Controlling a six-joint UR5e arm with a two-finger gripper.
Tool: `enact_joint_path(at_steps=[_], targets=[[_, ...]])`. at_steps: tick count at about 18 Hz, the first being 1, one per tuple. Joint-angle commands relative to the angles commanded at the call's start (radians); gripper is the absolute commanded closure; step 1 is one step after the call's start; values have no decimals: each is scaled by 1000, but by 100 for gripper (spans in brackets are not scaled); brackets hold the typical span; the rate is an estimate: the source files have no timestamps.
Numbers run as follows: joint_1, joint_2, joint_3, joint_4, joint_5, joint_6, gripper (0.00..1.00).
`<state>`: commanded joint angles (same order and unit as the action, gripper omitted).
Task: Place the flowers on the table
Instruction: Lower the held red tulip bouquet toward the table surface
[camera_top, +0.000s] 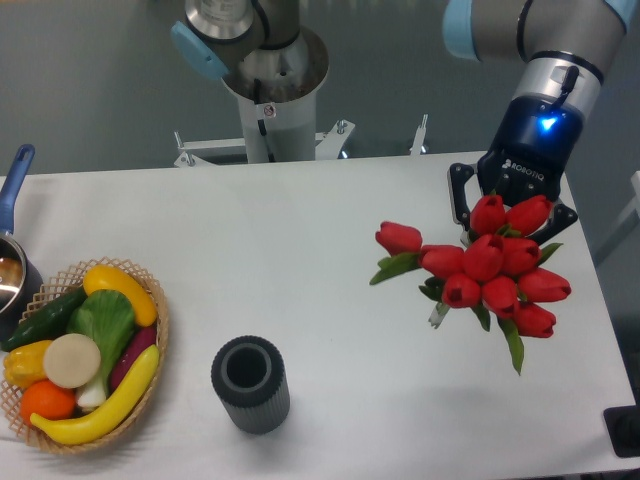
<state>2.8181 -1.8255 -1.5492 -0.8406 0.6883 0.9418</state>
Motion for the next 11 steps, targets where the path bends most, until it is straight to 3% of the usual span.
enact_joint_path(at_steps=[2,11], targets=[[-54,-2,-15,0,127,47,72],[-167,-40,-61,-6,479,202,72]])
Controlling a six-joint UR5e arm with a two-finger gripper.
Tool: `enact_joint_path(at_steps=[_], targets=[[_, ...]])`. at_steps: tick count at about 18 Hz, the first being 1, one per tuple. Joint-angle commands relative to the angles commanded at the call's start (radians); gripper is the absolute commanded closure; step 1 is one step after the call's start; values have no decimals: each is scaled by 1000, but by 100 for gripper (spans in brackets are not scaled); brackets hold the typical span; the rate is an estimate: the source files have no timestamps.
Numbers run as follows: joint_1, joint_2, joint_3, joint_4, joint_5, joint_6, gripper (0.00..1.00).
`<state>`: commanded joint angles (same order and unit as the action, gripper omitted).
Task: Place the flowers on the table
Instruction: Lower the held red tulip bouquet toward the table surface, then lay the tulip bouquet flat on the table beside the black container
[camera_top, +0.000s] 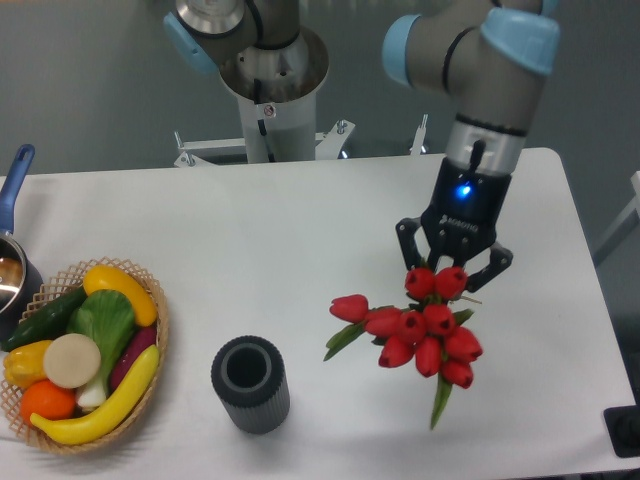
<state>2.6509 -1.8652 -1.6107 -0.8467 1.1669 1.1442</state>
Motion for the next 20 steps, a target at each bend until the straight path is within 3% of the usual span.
enact_joint_path(at_steps=[8,17,18,20], targets=[[-112,-143,14,-6,365,83,72],[-132,-224,11,-9,379,98,71],[-132,-226,11,-8,378,98,69],[-132,-219,11,-8,375,98,41]])
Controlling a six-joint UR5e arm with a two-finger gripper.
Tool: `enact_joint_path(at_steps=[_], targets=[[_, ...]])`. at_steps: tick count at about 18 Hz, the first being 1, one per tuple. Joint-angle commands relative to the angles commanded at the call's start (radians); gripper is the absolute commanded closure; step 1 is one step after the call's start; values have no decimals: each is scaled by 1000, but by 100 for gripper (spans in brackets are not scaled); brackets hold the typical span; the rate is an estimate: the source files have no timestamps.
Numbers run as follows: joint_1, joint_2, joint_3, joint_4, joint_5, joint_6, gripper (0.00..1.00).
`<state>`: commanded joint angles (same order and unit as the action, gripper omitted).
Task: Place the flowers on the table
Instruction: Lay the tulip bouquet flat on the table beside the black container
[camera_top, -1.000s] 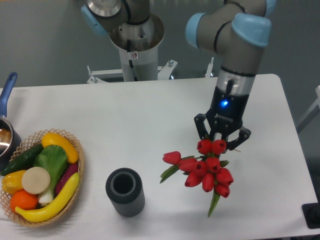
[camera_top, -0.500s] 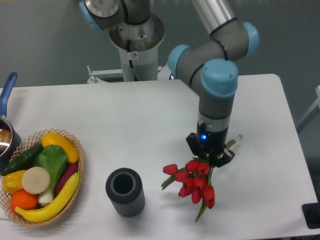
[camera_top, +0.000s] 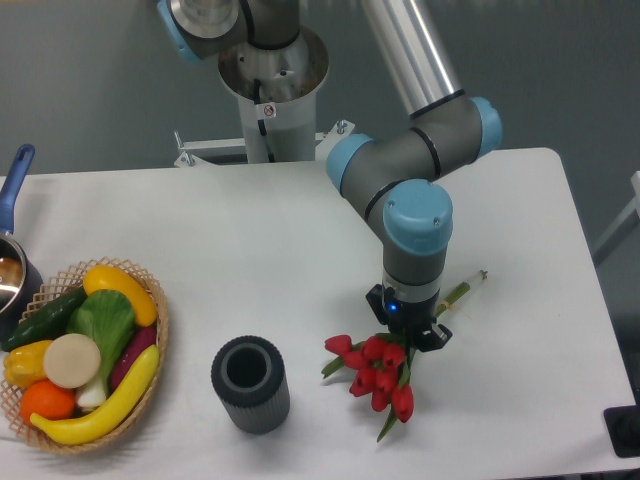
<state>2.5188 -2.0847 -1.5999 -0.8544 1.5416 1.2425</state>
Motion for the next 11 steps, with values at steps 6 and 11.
enact_joint_path(at_steps=[6,11], targets=[[0,60,5,8,-5,2,0],[23,149,34,2,-21,-5,0]])
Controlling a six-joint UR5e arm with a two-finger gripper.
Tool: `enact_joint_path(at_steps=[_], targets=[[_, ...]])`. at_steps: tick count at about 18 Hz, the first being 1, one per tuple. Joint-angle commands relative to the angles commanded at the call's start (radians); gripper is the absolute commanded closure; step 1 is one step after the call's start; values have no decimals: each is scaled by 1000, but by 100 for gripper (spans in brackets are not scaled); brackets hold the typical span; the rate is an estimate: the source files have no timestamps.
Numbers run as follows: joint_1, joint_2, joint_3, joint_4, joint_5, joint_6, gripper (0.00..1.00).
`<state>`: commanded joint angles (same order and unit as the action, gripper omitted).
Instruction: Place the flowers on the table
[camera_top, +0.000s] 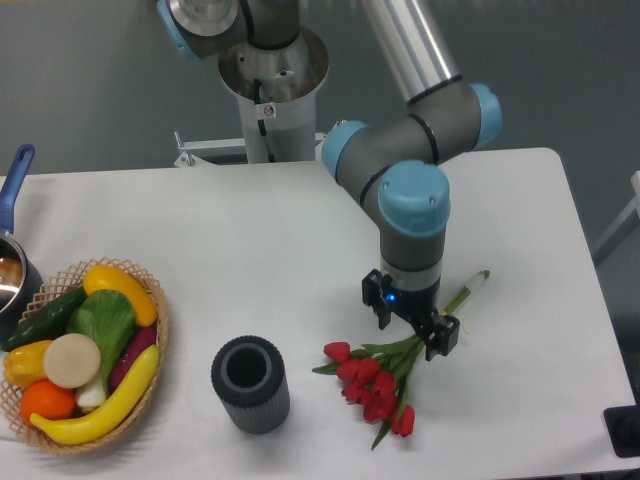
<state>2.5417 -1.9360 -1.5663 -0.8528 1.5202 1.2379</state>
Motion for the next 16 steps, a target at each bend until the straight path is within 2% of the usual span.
enact_joint_path(at_steps=[2,3,6,8,13,16], targets=[[20,25,15,-21,0,5,0],[40,49,26,-53,0,9,0],[77,77,89,-228,0,113,0],[109,104,115,-323,-2,182,0],[222,178,115,-492,-34,406,0],[287,213,114,-560,-46,546,0]])
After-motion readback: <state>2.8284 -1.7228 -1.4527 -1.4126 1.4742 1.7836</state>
